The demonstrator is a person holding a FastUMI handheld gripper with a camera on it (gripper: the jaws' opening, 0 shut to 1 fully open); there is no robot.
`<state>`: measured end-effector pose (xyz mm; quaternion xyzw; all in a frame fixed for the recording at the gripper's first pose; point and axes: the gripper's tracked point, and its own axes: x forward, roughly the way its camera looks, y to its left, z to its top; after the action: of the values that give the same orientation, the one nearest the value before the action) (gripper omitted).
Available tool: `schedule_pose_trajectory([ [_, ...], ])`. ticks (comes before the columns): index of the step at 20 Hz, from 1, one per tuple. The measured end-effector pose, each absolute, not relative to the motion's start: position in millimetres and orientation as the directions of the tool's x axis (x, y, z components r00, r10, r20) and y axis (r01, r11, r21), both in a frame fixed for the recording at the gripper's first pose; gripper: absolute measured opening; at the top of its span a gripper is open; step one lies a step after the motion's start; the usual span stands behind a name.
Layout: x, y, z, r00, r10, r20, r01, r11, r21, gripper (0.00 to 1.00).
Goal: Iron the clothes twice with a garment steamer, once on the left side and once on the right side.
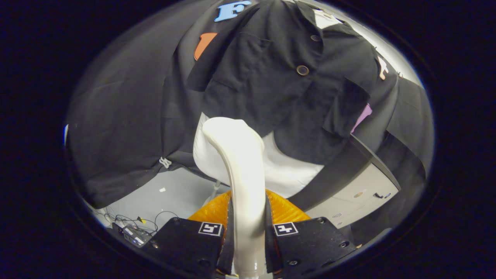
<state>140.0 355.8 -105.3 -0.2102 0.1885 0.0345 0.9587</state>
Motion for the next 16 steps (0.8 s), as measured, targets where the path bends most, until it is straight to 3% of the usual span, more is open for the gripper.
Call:
schedule_pose_trajectory([
  [16, -50, 27, -88, 0.911, -0.007, -0.413, -0.055, 0.989, -0.138, 0.35],
])
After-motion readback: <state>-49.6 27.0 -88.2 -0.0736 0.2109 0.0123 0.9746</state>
